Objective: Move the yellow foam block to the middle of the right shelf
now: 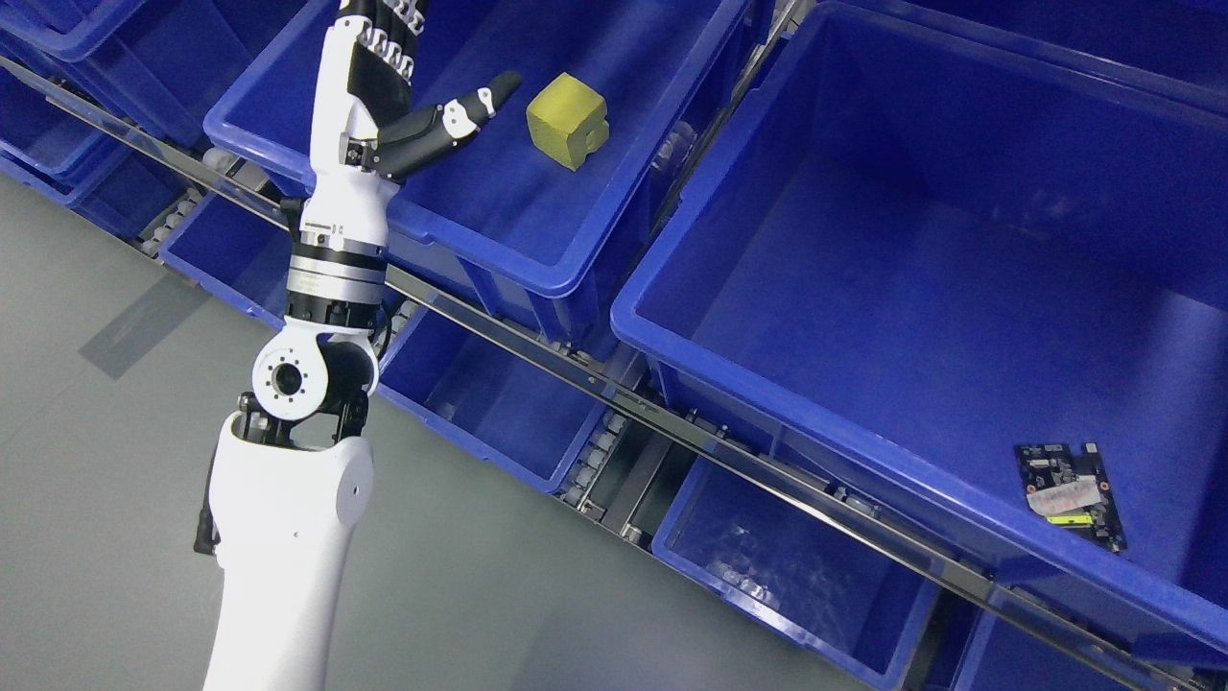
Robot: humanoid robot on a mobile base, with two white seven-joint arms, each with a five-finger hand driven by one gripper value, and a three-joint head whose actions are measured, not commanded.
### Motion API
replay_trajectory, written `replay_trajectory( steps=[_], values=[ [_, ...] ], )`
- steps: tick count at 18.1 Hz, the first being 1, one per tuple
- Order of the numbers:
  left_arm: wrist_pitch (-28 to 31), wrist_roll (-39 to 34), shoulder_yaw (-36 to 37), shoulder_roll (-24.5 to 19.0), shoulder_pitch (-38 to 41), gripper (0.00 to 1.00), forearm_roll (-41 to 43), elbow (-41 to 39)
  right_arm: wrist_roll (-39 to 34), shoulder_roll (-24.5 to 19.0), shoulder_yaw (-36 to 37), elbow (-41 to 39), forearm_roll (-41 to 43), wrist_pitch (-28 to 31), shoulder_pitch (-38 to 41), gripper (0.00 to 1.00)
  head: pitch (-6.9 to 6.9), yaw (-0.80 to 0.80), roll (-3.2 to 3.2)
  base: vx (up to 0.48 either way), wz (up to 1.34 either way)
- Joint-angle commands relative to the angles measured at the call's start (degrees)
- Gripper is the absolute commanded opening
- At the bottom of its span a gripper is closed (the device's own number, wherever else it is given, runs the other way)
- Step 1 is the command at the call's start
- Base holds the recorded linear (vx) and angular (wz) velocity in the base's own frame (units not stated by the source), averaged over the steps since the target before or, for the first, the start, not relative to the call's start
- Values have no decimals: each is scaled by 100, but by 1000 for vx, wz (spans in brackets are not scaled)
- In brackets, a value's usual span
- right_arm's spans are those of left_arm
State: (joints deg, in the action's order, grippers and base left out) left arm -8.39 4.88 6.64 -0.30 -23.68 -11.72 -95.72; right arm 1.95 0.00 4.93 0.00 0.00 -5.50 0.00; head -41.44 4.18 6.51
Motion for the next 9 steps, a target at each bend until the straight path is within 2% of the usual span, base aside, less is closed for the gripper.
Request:
replay_trajectory(
  steps=[1, 9],
  values=[
    [321, -5, -277, -70, 268, 100, 3, -298, -1, 100, -1, -100, -18, 5, 9, 100, 0, 0, 0, 0, 0],
    [356, 4, -268, -70, 259, 100, 3, -298, -1, 100, -1, -100, -26, 5, 9, 100, 0, 0, 0, 0, 0]
  ],
)
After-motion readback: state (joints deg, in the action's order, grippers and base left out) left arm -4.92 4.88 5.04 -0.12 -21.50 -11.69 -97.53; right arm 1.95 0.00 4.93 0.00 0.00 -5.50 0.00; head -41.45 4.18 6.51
